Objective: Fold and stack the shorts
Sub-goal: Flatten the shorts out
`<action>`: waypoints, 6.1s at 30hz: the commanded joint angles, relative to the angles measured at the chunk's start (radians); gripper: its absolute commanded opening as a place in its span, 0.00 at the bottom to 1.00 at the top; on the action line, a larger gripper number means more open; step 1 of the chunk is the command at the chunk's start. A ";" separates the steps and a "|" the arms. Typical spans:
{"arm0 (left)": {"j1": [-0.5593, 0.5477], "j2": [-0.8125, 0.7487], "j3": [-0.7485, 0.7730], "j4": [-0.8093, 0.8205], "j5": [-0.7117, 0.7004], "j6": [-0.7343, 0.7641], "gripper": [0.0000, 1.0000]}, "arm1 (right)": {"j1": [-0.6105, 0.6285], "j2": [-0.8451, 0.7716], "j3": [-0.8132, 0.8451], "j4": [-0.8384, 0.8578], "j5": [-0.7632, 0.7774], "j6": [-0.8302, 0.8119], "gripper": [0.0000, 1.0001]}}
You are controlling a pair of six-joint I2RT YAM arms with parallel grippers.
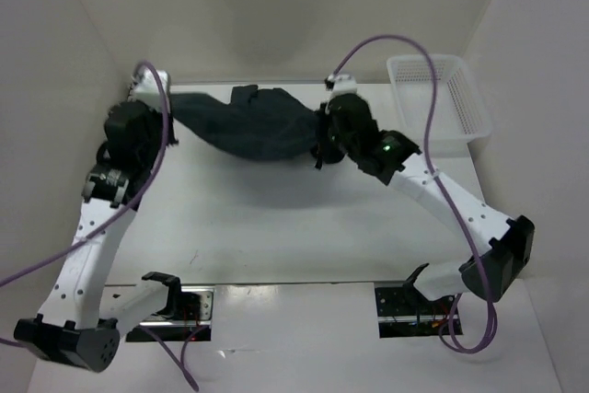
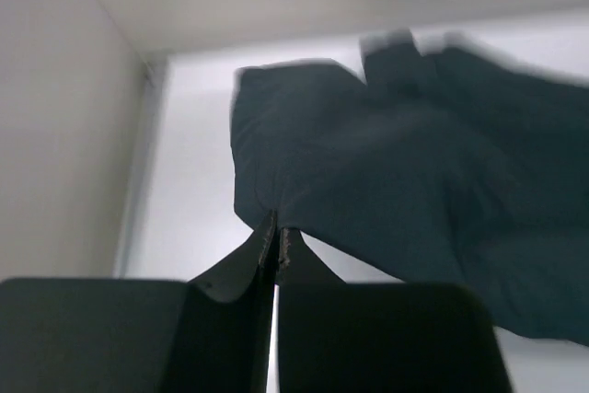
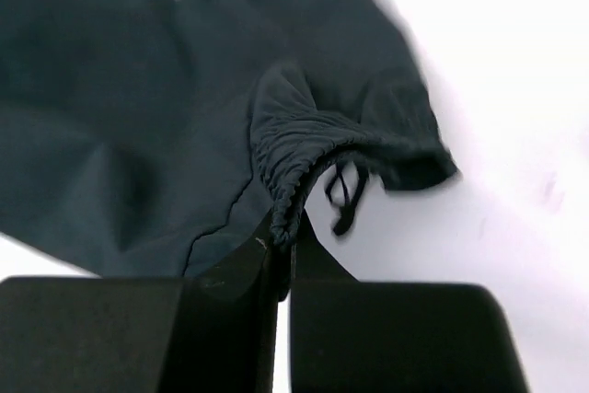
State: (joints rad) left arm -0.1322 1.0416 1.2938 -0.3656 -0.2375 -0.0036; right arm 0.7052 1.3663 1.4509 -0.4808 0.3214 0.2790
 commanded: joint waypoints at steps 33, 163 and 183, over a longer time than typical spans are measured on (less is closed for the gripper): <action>-0.139 -0.686 -0.616 -0.595 0.108 0.004 0.67 | 0.221 -0.274 -0.526 -0.518 -0.180 0.753 0.59; 0.258 1.013 0.561 -0.208 0.640 0.004 0.00 | -0.368 0.774 0.164 0.041 -0.028 0.123 0.00; 0.250 0.869 0.425 -0.246 0.480 0.004 0.87 | -0.348 0.761 0.178 0.079 -0.116 0.000 0.00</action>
State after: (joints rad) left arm 0.1276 1.8652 1.5654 -0.6792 0.2199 -0.0040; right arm 0.3450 2.1502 1.6016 -0.4385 0.2184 0.3191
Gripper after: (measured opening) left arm 0.863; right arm 0.018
